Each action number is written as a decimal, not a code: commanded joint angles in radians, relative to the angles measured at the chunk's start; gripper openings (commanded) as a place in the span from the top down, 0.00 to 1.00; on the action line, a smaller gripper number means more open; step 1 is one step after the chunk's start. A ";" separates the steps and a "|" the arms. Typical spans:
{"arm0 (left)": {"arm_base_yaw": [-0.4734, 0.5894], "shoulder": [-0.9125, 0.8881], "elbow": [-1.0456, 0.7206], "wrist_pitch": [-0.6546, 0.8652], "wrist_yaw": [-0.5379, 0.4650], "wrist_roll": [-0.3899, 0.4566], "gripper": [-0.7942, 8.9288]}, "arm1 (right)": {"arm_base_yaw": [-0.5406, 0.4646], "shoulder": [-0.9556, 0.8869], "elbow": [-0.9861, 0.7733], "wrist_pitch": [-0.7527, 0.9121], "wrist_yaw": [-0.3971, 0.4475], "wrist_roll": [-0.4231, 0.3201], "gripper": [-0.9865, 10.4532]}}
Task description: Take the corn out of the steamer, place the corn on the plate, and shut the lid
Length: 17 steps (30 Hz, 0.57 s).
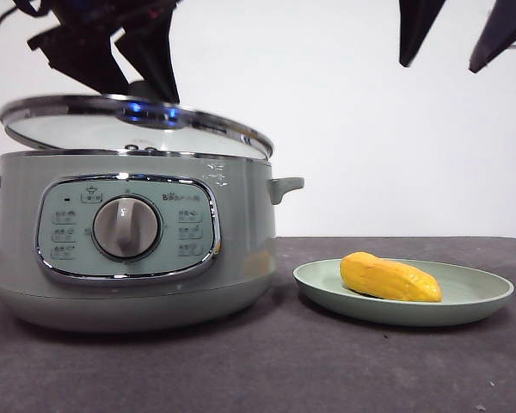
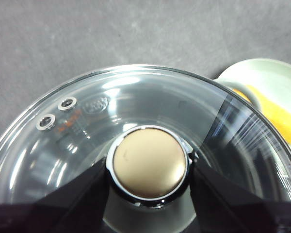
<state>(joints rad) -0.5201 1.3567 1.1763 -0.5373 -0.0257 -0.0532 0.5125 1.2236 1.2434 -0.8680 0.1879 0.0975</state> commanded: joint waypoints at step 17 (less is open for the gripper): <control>-0.017 0.062 0.008 -0.022 -0.045 -0.003 0.93 | -0.023 -0.001 -0.003 -0.013 0.004 0.009 0.56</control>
<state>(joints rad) -0.5316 1.3972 1.1866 -0.5644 -0.0643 -0.0662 0.4896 1.2236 1.2434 -0.8833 0.1905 0.0978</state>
